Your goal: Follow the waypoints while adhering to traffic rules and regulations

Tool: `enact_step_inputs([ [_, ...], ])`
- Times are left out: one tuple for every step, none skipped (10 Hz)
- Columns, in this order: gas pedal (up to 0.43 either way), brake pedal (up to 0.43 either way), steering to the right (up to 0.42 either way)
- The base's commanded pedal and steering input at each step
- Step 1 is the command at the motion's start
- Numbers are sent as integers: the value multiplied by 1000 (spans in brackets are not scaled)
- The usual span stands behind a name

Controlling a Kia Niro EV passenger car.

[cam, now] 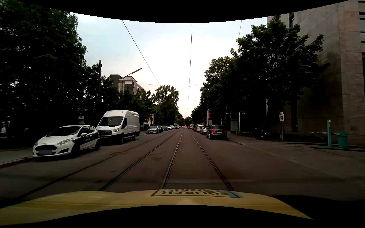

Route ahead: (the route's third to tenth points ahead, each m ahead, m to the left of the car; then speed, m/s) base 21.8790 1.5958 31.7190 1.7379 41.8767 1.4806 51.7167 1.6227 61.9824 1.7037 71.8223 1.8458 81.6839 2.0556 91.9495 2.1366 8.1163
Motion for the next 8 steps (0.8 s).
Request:
enact_step_inputs([
  [59, 0, -4],
  [59, 0, -4],
  [59, 0, -4],
  [59, 0, -4],
  [59, 0, -4],
  [59, 0, -4],
  [59, 0, -4],
  [59, 0, -4],
])
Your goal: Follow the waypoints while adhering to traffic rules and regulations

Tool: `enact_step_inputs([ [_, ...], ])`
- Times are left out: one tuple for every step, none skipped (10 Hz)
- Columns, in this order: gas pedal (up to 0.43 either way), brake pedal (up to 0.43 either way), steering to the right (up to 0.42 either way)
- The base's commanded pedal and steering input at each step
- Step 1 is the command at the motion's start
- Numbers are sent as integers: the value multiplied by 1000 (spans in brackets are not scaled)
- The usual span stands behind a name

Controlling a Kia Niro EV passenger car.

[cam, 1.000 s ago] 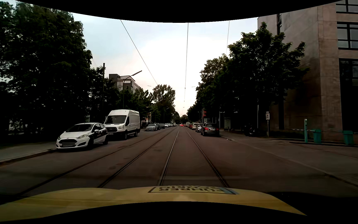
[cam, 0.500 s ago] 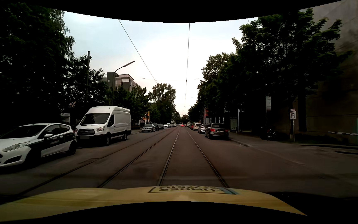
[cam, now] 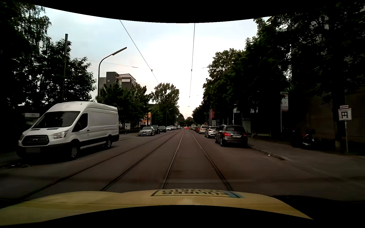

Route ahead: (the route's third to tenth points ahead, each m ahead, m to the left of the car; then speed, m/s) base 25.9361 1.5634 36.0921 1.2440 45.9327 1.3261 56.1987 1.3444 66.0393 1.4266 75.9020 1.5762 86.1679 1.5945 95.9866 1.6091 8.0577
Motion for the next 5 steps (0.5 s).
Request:
enact_step_inputs([
  [59, 0, -3],
  [59, 0, -3],
  [59, 0, -3],
  [59, 0, -3],
  [59, 0, -3],
])
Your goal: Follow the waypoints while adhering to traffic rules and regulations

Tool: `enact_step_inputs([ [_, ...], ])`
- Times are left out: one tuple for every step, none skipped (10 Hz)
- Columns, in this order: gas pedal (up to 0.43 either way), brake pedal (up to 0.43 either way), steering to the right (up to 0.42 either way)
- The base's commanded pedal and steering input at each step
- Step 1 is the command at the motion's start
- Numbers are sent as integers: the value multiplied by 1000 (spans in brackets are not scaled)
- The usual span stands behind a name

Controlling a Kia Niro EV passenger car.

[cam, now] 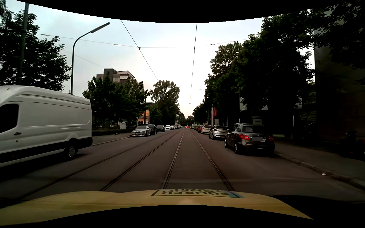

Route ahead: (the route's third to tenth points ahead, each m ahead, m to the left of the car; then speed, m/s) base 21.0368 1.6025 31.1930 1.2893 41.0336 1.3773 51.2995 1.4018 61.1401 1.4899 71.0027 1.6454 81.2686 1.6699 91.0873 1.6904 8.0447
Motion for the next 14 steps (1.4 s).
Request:
enact_step_inputs([
  [59, 0, -3],
  [59, 0, -2],
  [59, 0, -2],
  [59, 0, -2],
  [59, 0, -2],
  [59, 0, -2],
  [59, 0, -2],
  [59, 0, -2],
  [59, 0, -2],
  [59, 0, -2],
  [59, 0, -2],
  [59, 0, -2],
  [59, 0, -2],
  [47, 0, -2],
])
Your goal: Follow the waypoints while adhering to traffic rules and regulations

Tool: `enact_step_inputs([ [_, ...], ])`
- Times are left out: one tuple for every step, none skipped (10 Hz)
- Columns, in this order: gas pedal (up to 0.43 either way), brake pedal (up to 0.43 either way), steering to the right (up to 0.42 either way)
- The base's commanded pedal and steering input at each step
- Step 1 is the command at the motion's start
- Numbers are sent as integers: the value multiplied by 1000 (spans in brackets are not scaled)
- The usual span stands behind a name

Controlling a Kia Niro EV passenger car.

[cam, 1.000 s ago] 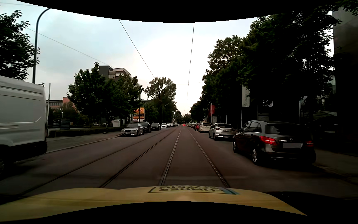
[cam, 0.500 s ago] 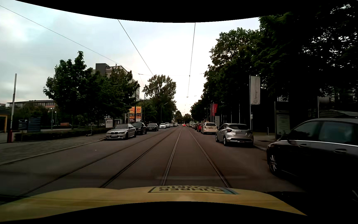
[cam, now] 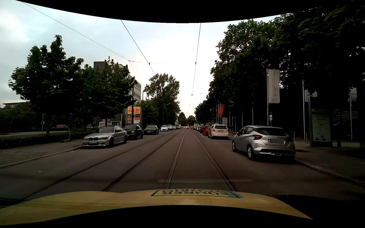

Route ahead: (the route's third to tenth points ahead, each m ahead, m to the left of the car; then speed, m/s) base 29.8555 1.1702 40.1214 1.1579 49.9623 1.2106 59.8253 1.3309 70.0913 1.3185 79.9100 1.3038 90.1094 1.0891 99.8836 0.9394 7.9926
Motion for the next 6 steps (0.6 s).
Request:
enact_step_inputs([
  [47, 0, -2],
  [39, 0, -2],
  [39, 0, -2],
  [39, 0, -3],
  [8, 0, -4],
  [0, 0, -4],
])
